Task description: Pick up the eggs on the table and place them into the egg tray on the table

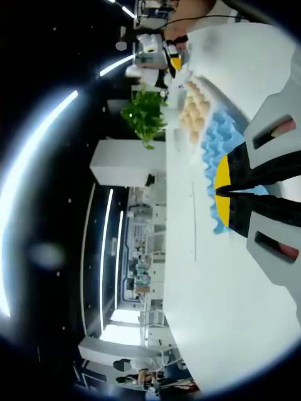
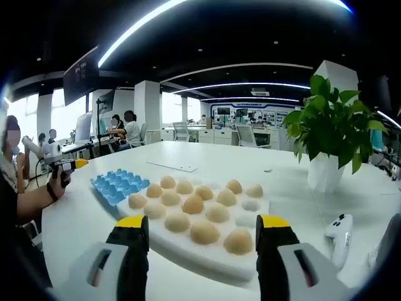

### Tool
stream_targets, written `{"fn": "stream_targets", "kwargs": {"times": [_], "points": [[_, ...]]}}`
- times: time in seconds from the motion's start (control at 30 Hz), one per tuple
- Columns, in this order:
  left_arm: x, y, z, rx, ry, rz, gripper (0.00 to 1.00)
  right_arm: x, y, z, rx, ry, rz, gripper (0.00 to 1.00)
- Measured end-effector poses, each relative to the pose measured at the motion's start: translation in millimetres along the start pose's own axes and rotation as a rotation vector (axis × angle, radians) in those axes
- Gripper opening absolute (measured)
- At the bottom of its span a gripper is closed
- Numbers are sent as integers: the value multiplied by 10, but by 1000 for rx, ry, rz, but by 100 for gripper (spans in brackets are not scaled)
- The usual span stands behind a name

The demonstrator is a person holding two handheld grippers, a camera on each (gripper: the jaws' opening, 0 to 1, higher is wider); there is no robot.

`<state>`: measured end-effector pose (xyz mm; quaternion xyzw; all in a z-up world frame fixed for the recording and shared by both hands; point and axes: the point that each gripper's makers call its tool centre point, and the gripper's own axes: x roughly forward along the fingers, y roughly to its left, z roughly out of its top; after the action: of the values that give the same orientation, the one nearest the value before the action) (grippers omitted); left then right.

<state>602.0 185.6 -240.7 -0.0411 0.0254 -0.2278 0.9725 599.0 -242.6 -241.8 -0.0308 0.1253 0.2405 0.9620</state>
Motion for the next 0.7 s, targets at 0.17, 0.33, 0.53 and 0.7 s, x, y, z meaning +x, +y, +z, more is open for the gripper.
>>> {"fn": "stream_targets", "kwargs": {"times": [0.17,0.33,0.53,0.7], "points": [[7,-15,-3,2,1,-6,1,-7,51,-14,32,13,9,67],[16,-30,-10,6,6,-12,1,19,91,-74,41,35,14,68],[21,-39,-29,10,19,-20,1,61,191,-116,50,58,42,65],[26,-12,-44,35,30,-7,1,69,219,-34,35,45,48,65]]}}
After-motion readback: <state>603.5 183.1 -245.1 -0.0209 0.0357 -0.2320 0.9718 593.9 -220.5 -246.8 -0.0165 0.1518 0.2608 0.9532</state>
